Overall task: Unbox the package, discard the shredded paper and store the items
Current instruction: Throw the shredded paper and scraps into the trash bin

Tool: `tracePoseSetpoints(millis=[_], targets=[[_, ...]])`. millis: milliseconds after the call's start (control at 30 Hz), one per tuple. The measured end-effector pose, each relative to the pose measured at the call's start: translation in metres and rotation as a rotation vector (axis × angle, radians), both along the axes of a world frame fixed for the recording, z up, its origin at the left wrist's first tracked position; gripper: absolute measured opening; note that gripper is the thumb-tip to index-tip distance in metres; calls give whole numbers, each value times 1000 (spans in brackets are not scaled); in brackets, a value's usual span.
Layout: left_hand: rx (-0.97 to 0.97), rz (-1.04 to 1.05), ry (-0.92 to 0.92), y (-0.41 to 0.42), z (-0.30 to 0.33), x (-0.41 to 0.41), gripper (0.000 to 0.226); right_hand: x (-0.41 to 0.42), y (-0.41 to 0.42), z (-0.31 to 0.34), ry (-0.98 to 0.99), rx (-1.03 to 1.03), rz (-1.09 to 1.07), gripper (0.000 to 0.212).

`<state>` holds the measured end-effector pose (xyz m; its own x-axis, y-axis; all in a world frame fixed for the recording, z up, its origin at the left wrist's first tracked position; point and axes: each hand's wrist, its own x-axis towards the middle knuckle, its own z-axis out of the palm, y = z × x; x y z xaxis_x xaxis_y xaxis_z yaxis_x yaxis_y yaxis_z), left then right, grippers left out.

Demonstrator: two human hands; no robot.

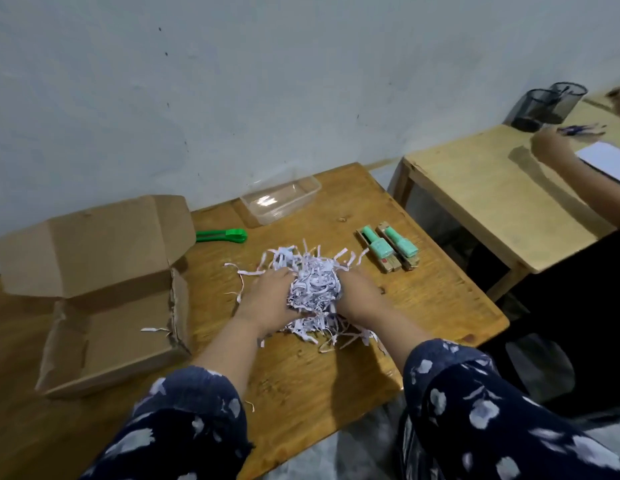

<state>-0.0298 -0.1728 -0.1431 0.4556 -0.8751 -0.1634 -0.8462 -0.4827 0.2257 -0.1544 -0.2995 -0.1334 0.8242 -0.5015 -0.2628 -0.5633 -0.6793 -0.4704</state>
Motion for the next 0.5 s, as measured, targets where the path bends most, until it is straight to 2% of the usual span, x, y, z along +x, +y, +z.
tracePoseSetpoints(millis=[133,233,367,500], targets=[[-180,161,199,10,13,-1,58,-3,6,18,-184,100,-72,44],[-252,167,139,17,41,7,55,0,-6,36,-265,111,-122,44],[-314,111,136,23,80,8,65,0,-11,64,-309,27,-127,63],[-402,20,299,22,114,-12,95,-14,-6,94,-372,-7,-179,64]])
